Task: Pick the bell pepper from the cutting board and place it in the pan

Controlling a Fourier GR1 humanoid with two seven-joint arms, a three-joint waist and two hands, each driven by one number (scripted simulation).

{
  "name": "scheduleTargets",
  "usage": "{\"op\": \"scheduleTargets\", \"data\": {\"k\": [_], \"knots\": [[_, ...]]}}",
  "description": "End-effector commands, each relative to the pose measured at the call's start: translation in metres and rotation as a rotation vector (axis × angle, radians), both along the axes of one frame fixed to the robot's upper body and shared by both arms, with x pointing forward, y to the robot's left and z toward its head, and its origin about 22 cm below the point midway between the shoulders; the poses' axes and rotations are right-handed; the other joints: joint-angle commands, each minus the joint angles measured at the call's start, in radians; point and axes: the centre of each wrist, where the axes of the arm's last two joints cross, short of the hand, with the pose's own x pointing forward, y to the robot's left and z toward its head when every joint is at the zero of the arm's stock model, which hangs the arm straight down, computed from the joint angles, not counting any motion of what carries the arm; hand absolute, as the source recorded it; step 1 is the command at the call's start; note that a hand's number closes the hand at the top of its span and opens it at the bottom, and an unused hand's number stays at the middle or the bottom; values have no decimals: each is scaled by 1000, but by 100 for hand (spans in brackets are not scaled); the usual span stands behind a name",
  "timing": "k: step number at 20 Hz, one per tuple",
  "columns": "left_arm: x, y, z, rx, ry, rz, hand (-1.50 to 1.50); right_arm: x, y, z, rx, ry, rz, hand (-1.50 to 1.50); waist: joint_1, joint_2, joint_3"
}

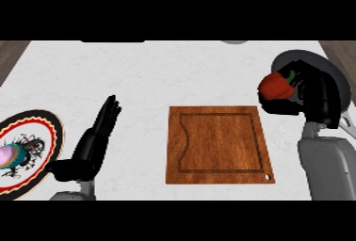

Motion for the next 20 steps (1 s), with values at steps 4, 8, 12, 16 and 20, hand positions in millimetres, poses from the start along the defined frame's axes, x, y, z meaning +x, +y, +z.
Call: {"op": "scheduleTargets", "data": {"k": [4,8,12,16,20], "knots": [[2,-2,12,6,-8,-30,0,39,-71,-12,-19,-77,-135,150,15,4,1],[-4,-4,9,-1,-15,-24,0,34,-106,-43,-156,-126,-218,150,19,6,1],[-1,-10,11,-2,-14,-33,0,47,-130,-45,-92,-237,-311,150,35,13,3],[13,-18,16,3,-24,-56,0,61,-153,-32,-70,-251,-333,150,48,22,4],[7,-17,4,-13,-9,-45,0,56,-182,-26,-46,-258,-327,150,51,23,4]]}}
